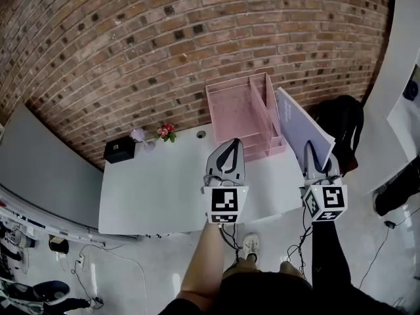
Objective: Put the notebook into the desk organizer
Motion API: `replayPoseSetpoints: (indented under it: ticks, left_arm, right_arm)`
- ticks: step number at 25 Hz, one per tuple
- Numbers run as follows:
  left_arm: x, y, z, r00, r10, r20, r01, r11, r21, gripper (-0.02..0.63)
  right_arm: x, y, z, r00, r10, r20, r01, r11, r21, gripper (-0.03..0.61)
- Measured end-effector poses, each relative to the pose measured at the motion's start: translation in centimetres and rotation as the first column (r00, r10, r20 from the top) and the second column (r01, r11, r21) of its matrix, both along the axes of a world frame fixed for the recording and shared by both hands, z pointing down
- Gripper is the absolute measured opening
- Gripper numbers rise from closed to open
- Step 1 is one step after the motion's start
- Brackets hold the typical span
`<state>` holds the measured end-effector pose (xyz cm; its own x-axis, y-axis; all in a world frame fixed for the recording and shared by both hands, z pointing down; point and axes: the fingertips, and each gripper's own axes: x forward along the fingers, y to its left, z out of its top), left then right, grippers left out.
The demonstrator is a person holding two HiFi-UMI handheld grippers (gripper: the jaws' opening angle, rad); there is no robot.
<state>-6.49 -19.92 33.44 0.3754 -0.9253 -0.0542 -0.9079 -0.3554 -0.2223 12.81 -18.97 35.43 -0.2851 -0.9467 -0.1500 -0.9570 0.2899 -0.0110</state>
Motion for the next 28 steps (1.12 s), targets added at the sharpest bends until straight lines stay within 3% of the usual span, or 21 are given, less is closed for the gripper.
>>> replayPoseSetpoints:
  ticks: [12, 28]
  left_arm:
    - [-0.6, -10.9, 2.6, 0.996, 0.075, -0.038, -0.077, 0.996, -0.043, 0.005]
    - [1.9, -13.3, 4.7, 0.992, 0.124, 0.012, -0.123, 0.992, -0.036, 0.005]
  right_arm:
    - [-1.4, -10.1, 2.0, 0.999, 0.051, -0.009, -0.051, 0.997, -0.050, 0.029]
    - [-0.7, -15.7, 5.7, 0.999, 0.026, -0.022, -0.030, 0.980, -0.195, 0.029]
